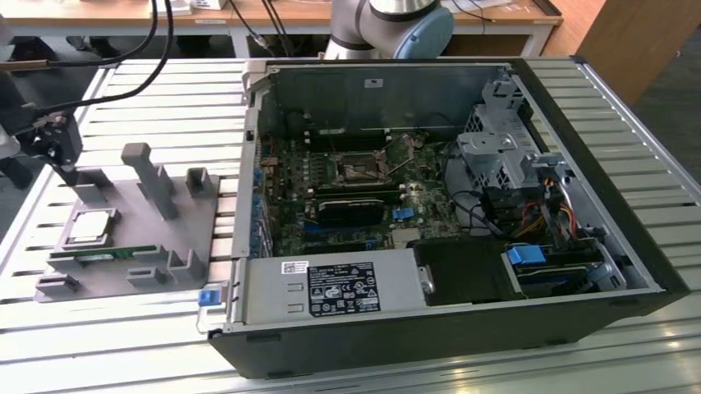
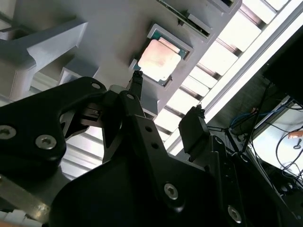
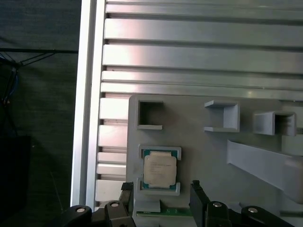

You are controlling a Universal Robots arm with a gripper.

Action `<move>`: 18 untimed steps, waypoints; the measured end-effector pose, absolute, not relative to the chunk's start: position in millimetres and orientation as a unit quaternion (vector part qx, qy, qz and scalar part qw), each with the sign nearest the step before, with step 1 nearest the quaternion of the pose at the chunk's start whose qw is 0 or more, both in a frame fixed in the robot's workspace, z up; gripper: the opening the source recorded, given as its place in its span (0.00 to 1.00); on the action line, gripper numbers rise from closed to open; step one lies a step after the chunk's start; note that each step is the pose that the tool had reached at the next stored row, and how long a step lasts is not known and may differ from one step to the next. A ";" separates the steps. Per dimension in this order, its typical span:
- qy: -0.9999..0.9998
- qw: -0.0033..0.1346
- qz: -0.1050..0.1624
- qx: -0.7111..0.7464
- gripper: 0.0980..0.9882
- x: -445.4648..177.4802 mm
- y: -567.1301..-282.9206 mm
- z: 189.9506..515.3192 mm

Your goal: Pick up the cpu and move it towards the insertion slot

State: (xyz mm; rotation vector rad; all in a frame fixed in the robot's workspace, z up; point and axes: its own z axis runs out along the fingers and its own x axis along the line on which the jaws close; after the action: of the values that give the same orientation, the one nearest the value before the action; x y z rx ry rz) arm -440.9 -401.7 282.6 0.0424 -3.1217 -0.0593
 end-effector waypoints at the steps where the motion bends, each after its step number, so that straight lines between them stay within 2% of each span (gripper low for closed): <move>1: -1.000 0.010 -0.019 0.014 0.55 -440.9 -401.9 281.5; 13: -1.000 0.010 -0.019 0.015 0.56 -441.4 -404.7 265.5; 14: -1.000 0.010 -0.019 0.015 0.63 -441.4 -404.8 264.2; 15: -1.000 0.010 -0.019 0.016 0.63 -441.4 -404.9 263.1; 16: -1.000 0.010 -0.020 0.016 0.70 -441.3 -405.3 262.0; 18: -1.000 0.010 -0.021 0.017 0.70 -441.4 -405.6 259.5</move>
State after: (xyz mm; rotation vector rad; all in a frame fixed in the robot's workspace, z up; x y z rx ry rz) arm -441.4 -405.6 259.5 0.0516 -3.1210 -0.0665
